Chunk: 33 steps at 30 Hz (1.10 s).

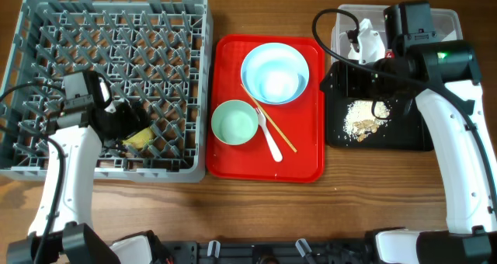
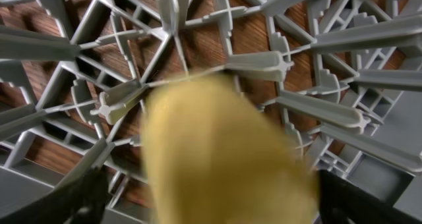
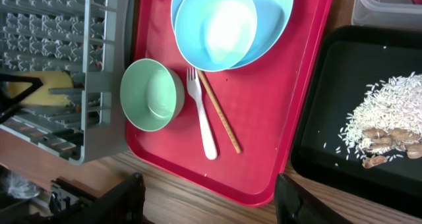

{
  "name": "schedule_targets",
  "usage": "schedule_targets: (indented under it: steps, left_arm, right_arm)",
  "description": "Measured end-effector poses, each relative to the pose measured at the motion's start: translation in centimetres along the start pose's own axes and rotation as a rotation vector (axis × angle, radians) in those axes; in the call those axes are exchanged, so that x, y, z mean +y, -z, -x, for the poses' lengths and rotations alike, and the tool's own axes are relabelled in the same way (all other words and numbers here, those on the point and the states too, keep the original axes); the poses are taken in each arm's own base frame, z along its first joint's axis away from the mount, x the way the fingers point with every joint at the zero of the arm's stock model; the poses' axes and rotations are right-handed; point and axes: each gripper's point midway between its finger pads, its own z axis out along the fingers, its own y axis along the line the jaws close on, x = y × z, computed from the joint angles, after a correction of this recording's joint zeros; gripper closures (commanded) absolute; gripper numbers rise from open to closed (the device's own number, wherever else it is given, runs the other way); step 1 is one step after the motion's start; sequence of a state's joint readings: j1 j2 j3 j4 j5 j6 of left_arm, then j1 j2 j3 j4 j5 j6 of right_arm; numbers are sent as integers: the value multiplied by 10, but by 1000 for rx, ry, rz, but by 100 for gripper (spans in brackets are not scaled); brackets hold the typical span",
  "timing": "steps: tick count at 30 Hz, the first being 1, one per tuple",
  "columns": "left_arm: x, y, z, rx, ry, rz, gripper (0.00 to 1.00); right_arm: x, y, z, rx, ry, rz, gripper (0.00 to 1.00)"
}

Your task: Sort waste into correct bins and load items into the dishwasher rack

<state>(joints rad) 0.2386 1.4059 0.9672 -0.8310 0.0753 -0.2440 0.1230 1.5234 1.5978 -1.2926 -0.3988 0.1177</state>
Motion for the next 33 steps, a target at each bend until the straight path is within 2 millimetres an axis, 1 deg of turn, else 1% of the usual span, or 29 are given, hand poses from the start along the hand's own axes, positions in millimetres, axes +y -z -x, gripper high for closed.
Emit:
schedule_targets:
  steps: [2, 5, 6, 9, 10, 11, 13, 15, 17, 18, 19, 20, 21, 25, 27, 28, 30, 32, 33]
  left_arm:
    - [0, 1, 1, -3, 0, -1, 0]
    - [-4, 8, 9, -21, -1, -8, 0]
    - [-7, 14, 14, -36, -3, -21, 0]
    - [-27, 42, 35, -116, -19, -100, 0]
    - [-36, 54, 41, -152, -35, -131, 0]
    - [-45, 64, 44, -181, -56, -157, 0]
    - [-65, 78, 40, -210, -107, -202, 0]
    - [-90, 84, 27, -205, -183, -251, 0]
    - [-110, 85, 15, -187, -243, -281, 0]
    - [-124, 85, 5, -174, -289, -304, 0]
    - [-134, 85, -2, -163, -319, -322, 0]
    - [-149, 86, -15, -144, -366, -354, 0]
    - [-160, 87, -22, -135, -398, -384, 2]
    - [-200, 90, -43, -128, -503, -477, 5]
    - [-219, 88, -55, -122, -556, -509, 5]
    - [-231, 82, -68, -98, -598, -520, 5]
    - [-241, 75, -77, -91, -630, -514, 5]
    - [-250, 62, -91, -70, -674, -490, 5]
    - [-255, 52, -102, -46, -705, -468, 5]
  right_arm:
    - [0, 0, -1, 5, -1, -1, 33]
    - [0, 0, -2, 8, 2, -1, 25]
    - [0, 0, -2, 8, 3, -2, 23]
    - [0, 0, -2, 8, 8, -2, 18]
    - [0, 0, -2, 8, 7, -2, 16]
    - [0, 0, -2, 8, 7, -2, 11]
    - [-1, 0, -1, 3, 9, -4, 2]
    - [-3, 0, 2, -7, 3, -18, 0]
    - [-8, 0, 3, -13, -29, -46, 0]
    - [-14, 1, 4, -19, -54, -72, 0]
    - [-19, 2, 5, -25, -76, -91, 0]
    - [-29, 5, 6, -36, -112, -120, 0]
    - [-38, 8, 8, -47, -146, -138, 0]
    - [-69, 25, 12, -100, -285, -177, 0]
    - [-84, 36, 8, -117, -356, -190, 0]
    - [-86, 39, 6, -118, -367, -192, 0]
    - [-86, 40, 3, -111, -375, -194, 0]
    - [-86, 40, 0, -100, -372, -193, 0]
    - [-86, 40, -1, -95, -374, -194, 0]
